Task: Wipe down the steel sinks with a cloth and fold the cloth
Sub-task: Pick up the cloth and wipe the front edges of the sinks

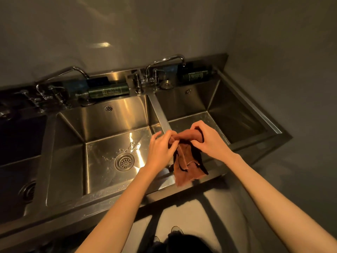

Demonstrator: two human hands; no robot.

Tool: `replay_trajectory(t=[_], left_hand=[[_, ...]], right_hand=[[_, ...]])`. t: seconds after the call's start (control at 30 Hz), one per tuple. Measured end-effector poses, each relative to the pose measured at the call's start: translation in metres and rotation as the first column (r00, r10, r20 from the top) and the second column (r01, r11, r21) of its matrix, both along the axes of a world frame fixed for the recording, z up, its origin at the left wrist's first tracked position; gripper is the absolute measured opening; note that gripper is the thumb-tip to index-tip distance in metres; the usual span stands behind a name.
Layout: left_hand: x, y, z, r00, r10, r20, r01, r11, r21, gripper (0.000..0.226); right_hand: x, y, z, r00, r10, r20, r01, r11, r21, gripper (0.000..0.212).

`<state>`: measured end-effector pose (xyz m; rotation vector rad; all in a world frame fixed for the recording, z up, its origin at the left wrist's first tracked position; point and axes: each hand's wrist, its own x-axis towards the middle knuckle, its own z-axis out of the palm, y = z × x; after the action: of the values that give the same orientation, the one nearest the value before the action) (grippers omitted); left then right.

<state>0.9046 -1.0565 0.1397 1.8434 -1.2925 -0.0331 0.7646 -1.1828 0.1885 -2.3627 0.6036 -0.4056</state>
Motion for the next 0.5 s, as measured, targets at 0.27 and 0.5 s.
replay_trajectory(t=[0.27,0.5], left_hand=[[0.009,0.011,-0.013,0.998,-0.061,0.021,0.058,0.988,0.141,0.015],[-0.023,0.029,-0.058,0.982,-0.020,-0.190,0.084,0.939,0.335,0.025]], right_hand=[[0.004,0.011,-0.031,0.998,0.028,-0.059,-0.031,0.998,-0.052,0.028],[-0.024,0.016,-0.075,0.963,0.070,-0.260,-0.046,0.994,0.098,0.042]])
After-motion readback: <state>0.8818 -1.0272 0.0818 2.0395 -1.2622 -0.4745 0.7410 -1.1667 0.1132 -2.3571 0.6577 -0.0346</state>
